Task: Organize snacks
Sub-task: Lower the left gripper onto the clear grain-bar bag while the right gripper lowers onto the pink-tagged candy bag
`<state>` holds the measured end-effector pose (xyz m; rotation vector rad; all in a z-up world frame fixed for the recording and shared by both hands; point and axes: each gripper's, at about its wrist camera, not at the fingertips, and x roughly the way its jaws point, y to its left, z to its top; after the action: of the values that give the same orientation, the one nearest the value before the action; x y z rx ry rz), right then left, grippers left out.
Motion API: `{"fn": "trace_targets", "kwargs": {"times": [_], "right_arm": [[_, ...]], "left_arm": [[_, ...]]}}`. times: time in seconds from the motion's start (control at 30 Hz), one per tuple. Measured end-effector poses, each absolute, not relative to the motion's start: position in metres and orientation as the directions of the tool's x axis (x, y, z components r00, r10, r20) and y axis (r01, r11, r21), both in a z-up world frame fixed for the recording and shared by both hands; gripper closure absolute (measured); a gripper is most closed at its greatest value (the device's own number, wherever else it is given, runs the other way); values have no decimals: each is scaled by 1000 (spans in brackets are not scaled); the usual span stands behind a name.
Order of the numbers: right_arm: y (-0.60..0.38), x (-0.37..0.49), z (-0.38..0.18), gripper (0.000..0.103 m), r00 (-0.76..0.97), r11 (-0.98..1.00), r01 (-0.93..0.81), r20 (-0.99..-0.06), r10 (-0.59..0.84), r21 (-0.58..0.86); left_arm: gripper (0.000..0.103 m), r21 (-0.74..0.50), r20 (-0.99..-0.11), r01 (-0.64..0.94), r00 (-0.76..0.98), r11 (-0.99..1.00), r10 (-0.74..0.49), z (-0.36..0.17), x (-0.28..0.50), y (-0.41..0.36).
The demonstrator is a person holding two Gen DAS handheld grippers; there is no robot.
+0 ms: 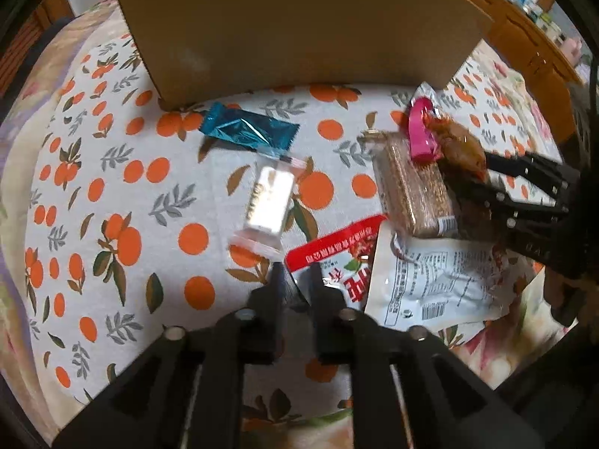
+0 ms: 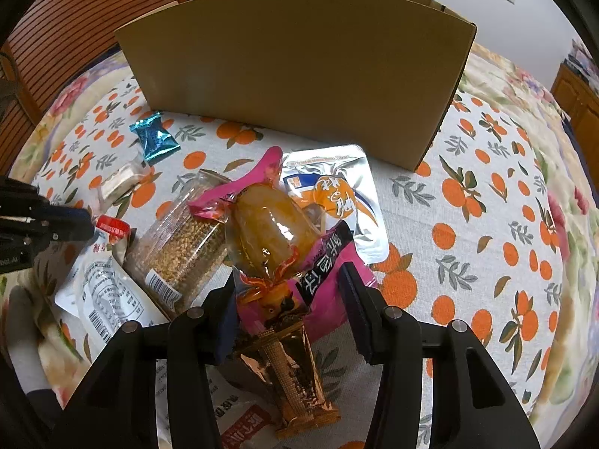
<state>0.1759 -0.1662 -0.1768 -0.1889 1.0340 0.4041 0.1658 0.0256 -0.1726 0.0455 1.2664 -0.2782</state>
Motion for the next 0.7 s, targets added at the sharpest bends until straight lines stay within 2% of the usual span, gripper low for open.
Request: {"fn": "trace_targets", "kwargs": {"times": [0.03, 0.07, 0.17, 0.37, 0.7], "right_arm": [[-166, 176, -177, 53, 447, 910, -412, -863, 236, 36], [-166, 176, -177, 53, 447, 910, -412, -863, 236, 36], [-166, 175, -177, 53, 448, 910, -414, -863, 235, 33], [-167, 175, -177, 53, 448, 909, -415, -863, 235, 32], [-167, 173, -178, 52, 449, 908, -418, -863, 232, 26]], "left_arm": [[69, -138, -942, 227, 270, 964, -198, -172, 166, 27], [52, -152, -939, 220, 271, 964, -210, -172, 167, 28], [51, -160, -945, 213, 250, 964, -213, -178, 170, 25], [52, -91, -945, 249, 283, 964, -163, -178, 164, 15], [52, -169, -951, 220, 218, 961, -217, -183, 168, 4]]}}
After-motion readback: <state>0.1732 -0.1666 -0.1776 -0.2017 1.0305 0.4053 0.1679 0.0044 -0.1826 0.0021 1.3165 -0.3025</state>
